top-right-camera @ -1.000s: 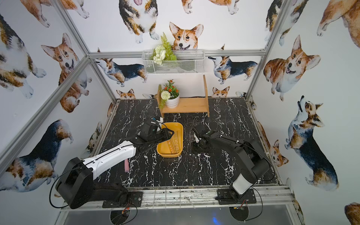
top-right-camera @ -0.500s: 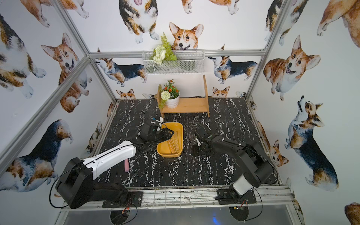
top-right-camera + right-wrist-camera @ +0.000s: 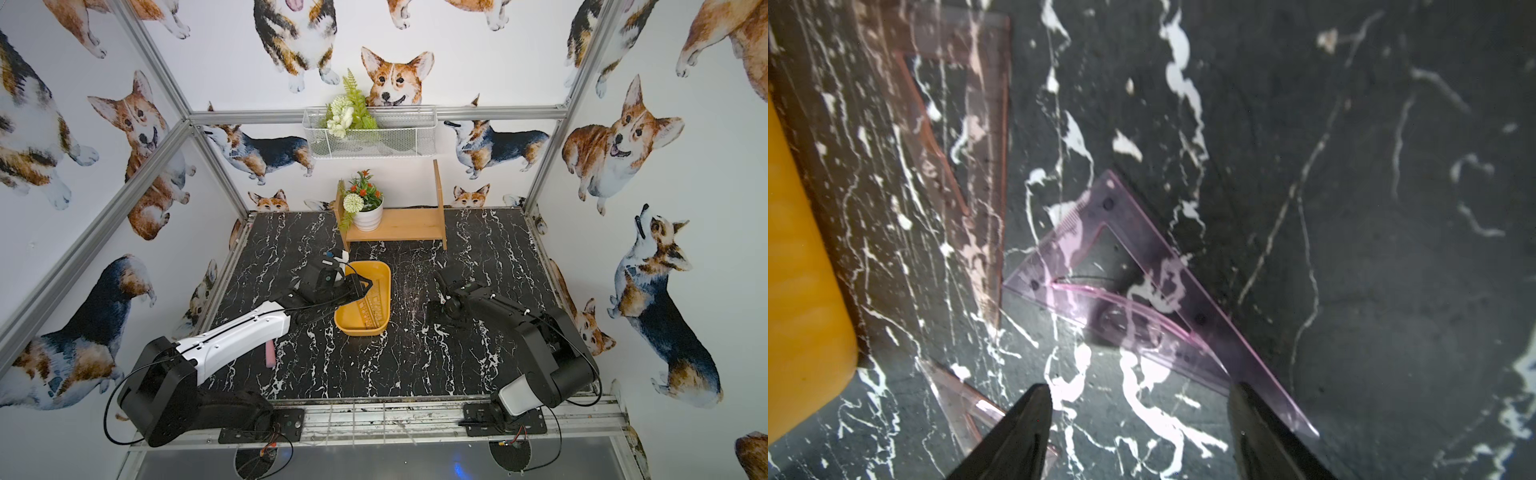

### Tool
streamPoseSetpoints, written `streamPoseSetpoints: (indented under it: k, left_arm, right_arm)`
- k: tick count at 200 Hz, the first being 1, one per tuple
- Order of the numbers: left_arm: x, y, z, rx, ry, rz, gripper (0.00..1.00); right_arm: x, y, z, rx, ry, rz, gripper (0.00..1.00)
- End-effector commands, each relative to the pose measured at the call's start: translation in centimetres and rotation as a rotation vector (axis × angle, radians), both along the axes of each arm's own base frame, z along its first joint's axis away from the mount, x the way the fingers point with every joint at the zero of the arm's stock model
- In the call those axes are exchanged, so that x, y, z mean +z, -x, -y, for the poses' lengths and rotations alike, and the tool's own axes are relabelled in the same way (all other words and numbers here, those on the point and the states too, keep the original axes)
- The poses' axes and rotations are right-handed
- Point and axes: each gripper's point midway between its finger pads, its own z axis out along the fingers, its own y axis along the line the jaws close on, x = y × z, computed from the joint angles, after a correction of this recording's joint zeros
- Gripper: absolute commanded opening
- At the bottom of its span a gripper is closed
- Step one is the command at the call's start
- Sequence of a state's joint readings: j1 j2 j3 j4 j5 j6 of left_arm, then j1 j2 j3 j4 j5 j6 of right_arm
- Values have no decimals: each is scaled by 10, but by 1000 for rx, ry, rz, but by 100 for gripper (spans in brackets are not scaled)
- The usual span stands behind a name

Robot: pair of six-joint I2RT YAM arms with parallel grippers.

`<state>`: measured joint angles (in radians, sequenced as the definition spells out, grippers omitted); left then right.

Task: Put the scattered rulers into the storage box
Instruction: Adjust the ruler at the center of the board.

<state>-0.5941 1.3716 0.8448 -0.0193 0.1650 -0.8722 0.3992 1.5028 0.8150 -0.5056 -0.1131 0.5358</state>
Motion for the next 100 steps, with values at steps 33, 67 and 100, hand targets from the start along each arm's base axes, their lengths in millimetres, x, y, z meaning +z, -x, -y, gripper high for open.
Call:
streamPoseSetpoints:
  k: [33,67,100]
  left_arm:
    - [1,4,-5,10,2,7,36]
    - [1,5,-6,11,0,7,36]
    - [6,4,-5,10,12,15,36]
  right_arm:
    - [-1,-25,-6,23,21,-3,76]
    - [12,-28,-6,12,15,25,76]
    - [31,-23,-10,37,8,58,76]
